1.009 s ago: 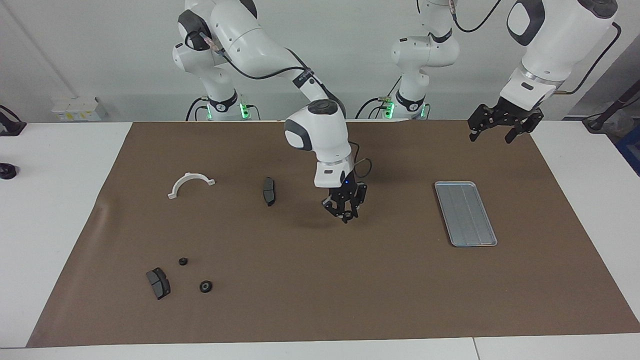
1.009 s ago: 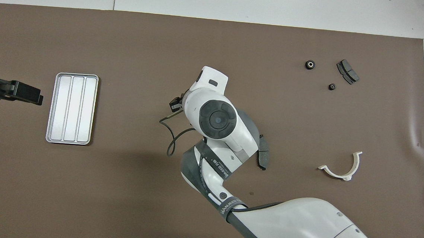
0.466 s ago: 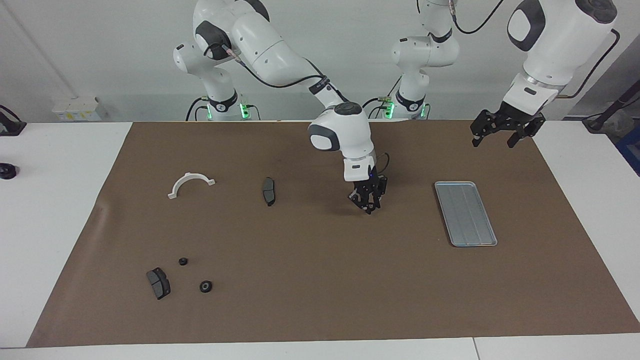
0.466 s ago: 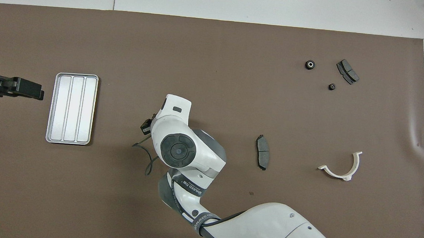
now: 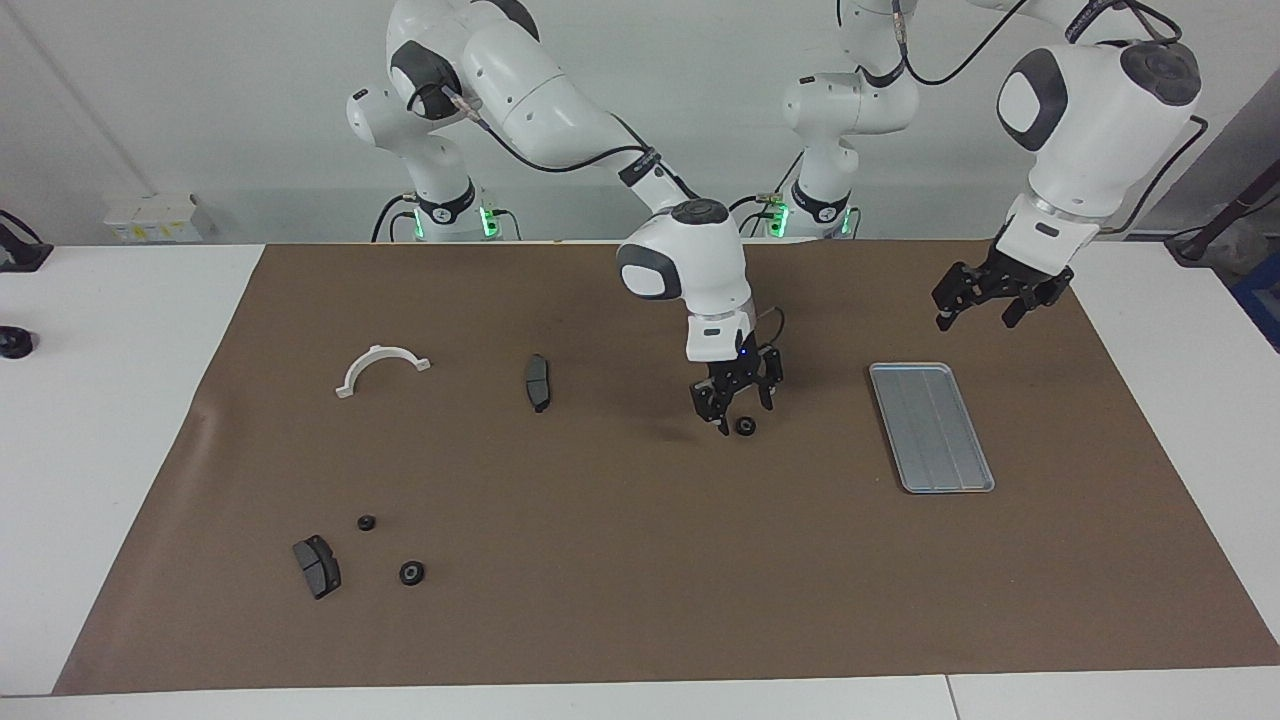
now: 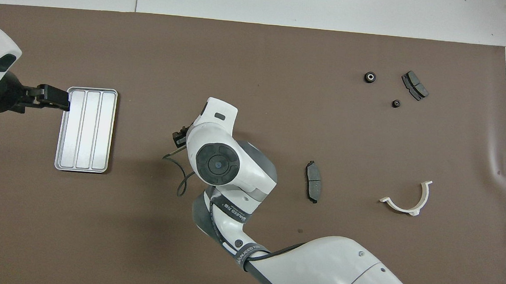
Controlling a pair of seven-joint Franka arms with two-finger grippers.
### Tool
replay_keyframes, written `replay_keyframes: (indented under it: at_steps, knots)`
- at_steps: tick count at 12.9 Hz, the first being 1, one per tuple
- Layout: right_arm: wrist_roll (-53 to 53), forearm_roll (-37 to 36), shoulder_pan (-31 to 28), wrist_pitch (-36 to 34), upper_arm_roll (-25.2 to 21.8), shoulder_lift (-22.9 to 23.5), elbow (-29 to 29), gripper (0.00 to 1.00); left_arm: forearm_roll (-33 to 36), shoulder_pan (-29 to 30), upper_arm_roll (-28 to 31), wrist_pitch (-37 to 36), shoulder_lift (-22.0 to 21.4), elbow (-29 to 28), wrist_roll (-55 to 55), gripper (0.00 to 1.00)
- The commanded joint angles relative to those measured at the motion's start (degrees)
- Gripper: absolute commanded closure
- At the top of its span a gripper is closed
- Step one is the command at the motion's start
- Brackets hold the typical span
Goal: Pick bearing gear from pile to tray
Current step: 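Carry the bearing with the right gripper to the table center and release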
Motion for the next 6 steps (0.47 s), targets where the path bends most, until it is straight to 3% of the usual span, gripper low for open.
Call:
replay_keyframes:
  at_steps: [1,6]
  knots:
    - [1.11,-1.79,-5.51,-2.28,0.7,-0.28,2.33,0.1,0.58,-2.68,-0.17,5.41,3.15,-1.41,-11.88,0.0]
    - [-2.56,-1.71,-20.97,-2.28,0.69,-0.98,2.87,0.11,2.07,-12.87,-0.08,17.46,3.33,-10.29,-34.39,0.0]
